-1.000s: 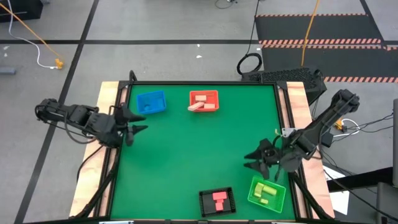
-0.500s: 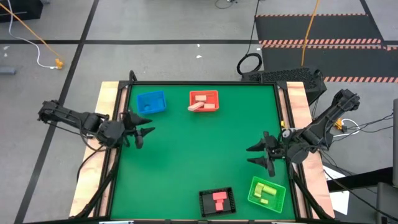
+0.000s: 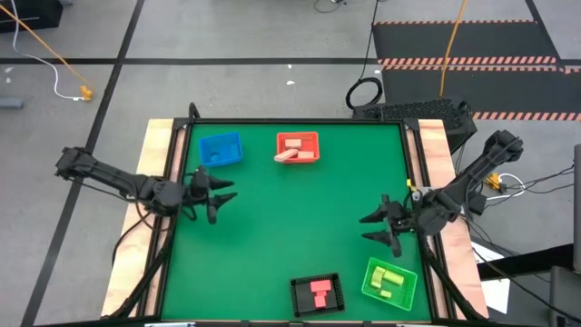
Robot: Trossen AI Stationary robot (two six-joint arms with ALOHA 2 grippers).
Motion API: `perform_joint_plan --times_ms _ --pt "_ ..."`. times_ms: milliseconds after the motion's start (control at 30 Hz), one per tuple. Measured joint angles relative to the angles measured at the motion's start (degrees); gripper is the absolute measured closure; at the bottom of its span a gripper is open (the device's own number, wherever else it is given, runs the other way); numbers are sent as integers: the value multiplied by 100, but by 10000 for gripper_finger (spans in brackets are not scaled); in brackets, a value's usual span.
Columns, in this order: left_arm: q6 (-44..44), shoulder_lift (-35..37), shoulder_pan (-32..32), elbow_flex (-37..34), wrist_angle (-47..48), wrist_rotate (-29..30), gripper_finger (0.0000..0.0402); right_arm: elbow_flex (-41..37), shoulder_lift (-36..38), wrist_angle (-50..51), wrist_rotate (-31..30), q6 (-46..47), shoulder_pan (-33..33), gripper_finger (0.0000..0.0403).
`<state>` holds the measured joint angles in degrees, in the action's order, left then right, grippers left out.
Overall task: Sort & place blocks by color
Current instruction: Return to Home Position
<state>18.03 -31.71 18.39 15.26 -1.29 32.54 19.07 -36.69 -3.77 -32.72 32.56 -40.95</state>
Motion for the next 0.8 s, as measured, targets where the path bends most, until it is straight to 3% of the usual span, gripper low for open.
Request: perform_joint_plan --times_ms 233,467,667,800 --pt "-438 -3 0 -817 -1661 -106 218 -1004 296 -1704 225 -510 0 189" --pt "-576 -3 -12 -1279 -2441 -99 218 -1737 339 -3076 291 -816 0 189" --pt "-453 -14 -81 -1470 -2433 47 218 -1795 328 -3079 240 -1204 6 189" --pt "-514 -14 -187 -1470 -2368 550 218 -1801 328 -3120 -437 -1777 9 189"
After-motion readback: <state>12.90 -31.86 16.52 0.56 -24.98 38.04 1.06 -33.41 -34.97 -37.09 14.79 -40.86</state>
